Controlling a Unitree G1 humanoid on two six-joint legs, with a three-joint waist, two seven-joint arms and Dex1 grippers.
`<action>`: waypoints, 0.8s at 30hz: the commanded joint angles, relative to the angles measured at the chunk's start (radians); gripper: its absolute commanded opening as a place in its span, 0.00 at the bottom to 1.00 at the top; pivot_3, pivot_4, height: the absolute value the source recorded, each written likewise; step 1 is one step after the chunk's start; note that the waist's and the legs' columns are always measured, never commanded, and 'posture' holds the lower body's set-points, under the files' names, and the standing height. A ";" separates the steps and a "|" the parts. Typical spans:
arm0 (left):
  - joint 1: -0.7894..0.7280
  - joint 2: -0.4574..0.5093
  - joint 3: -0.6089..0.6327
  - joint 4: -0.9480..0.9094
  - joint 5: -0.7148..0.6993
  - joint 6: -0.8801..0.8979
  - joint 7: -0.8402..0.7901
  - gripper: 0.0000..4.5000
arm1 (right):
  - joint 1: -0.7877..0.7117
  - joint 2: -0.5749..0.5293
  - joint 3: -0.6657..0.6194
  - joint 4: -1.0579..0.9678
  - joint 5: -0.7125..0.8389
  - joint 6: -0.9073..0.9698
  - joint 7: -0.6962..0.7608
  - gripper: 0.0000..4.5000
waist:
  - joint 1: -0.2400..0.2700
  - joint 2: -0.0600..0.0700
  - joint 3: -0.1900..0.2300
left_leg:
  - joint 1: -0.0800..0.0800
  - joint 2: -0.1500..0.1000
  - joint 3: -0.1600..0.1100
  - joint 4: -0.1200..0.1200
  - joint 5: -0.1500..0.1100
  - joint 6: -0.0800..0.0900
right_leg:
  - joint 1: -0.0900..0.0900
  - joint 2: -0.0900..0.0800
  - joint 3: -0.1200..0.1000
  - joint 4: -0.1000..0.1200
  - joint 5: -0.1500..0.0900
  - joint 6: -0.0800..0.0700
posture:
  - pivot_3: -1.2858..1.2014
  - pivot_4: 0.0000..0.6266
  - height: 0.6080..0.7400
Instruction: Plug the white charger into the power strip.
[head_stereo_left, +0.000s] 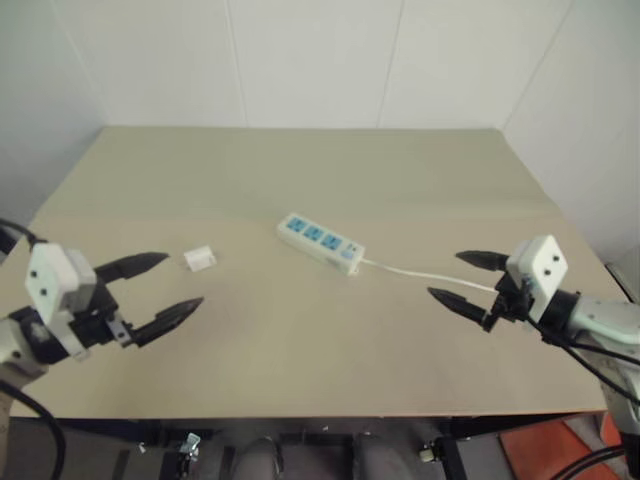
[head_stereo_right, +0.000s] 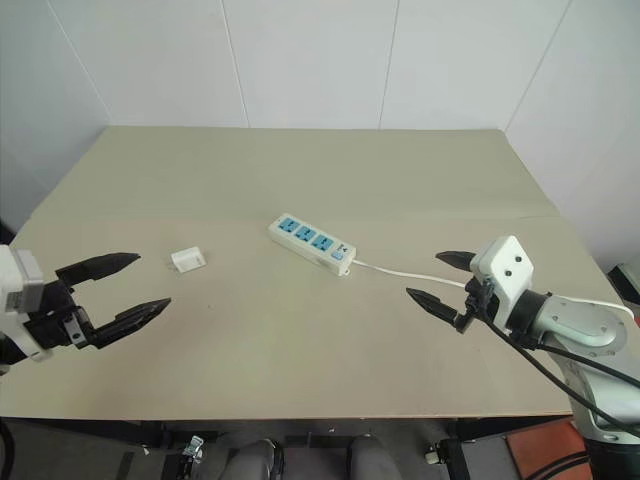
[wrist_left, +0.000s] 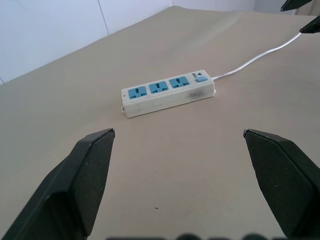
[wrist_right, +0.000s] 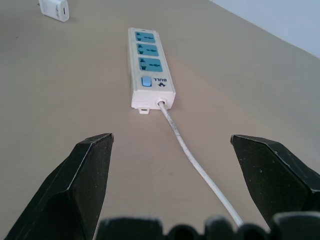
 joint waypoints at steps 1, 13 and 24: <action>-0.003 0.016 -0.001 -0.022 -0.016 -0.021 0.014 1.00 | -0.008 -0.016 -0.041 -0.034 0.016 0.002 -0.001 0.99 | 0.000 0.000 0.000 | 0.000 0.000 0.000 0.000 0.000 0.000 | 0.000 0.000 0.000 0.000 0.000 0.000 | 0.52 0.24 1.00; -0.032 0.034 -0.025 -0.019 -0.031 -0.014 0.041 1.00 | -0.028 0.000 -0.015 -0.029 0.006 0.000 -0.022 0.99 | 0.000 0.000 0.000 | 0.000 0.000 0.000 0.000 0.000 0.000 | 0.000 0.000 0.000 0.000 0.000 0.000 | 0.52 0.24 1.00; -0.102 0.052 -0.084 -0.008 -0.040 -0.014 0.067 1.00 | -0.242 0.221 0.254 0.253 -0.203 -0.105 -0.145 0.99 | -0.004 0.000 0.000 | 0.000 0.000 0.000 -0.001 0.000 0.000 | -0.001 0.000 0.000 0.000 0.000 0.000 | 0.52 0.24 1.00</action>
